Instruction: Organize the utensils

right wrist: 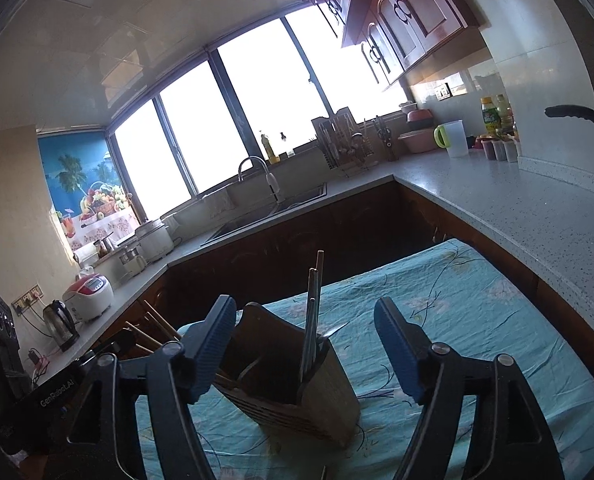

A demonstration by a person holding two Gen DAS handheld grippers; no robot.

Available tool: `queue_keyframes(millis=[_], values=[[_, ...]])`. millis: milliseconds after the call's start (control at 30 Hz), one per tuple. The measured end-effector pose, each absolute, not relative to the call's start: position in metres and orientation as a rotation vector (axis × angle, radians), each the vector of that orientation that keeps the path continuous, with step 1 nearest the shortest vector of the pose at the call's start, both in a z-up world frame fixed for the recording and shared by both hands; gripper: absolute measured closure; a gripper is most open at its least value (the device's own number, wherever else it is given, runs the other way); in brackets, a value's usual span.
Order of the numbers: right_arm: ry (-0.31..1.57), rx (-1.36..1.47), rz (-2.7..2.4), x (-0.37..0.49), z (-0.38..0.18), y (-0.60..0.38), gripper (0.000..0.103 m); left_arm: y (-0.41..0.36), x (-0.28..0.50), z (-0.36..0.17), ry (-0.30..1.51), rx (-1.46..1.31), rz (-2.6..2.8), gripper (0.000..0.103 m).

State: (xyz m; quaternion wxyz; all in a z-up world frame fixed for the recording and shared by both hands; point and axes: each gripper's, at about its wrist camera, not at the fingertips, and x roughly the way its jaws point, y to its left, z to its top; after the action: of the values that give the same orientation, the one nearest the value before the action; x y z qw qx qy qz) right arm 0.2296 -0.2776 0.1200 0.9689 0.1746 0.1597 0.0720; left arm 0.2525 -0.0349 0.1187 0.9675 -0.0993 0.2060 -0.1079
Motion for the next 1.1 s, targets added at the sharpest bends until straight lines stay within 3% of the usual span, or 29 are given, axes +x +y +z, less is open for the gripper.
queue_keyframes(millis=[167,400,1100], values=[[0.333,0.358,0.150,0.216,0.114,-0.278,0.020,-0.021,0.236,0.113,0.425,-0.226,-0.206,0.050],[0.341,0.371,0.153,0.185,0.101,-0.277,0.014,0.001,0.198,0.097,0.437,-0.259,-0.165,0.031],[0.422,0.237,0.152,0.080,0.031,-0.247,0.009,0.034,0.093,0.006,0.590,-0.321,-0.078,0.031]])
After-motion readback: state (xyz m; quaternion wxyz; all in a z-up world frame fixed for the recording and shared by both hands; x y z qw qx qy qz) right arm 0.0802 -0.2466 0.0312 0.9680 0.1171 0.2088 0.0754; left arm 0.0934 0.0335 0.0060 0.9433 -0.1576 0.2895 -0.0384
